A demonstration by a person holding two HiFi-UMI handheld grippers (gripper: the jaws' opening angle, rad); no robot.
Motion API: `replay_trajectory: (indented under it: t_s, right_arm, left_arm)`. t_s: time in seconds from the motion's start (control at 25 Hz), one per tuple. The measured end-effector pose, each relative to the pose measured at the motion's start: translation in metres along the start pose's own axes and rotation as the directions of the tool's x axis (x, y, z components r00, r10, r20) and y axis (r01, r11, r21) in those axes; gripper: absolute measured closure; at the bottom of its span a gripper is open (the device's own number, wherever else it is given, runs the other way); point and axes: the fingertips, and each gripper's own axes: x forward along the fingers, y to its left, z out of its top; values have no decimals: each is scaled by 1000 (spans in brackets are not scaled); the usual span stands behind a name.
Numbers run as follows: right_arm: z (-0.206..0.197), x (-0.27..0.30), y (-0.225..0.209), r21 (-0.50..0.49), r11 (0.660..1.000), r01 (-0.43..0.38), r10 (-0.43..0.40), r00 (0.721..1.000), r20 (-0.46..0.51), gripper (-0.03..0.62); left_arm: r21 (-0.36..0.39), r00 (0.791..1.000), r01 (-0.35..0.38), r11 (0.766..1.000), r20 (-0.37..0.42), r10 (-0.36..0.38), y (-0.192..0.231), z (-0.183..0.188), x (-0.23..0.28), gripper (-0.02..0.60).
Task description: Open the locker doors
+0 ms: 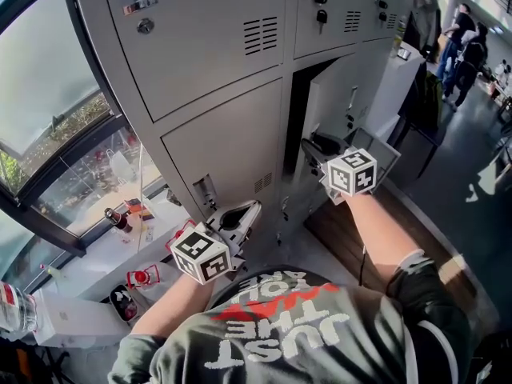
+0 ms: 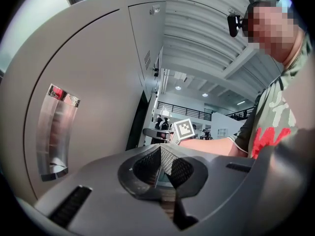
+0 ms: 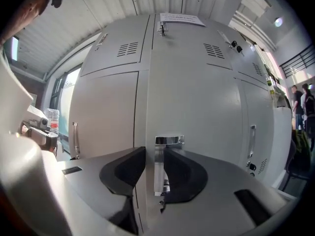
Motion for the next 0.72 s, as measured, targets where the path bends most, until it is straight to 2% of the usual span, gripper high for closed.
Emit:
replay_trajectory:
  t_s: [0.72]
  right_arm:
    - [-12,-64,-19,65,995,70,-74,996,55,447]
  left_arm:
    - [-7,996,79,997,-35,-79,-16,-9,13,580]
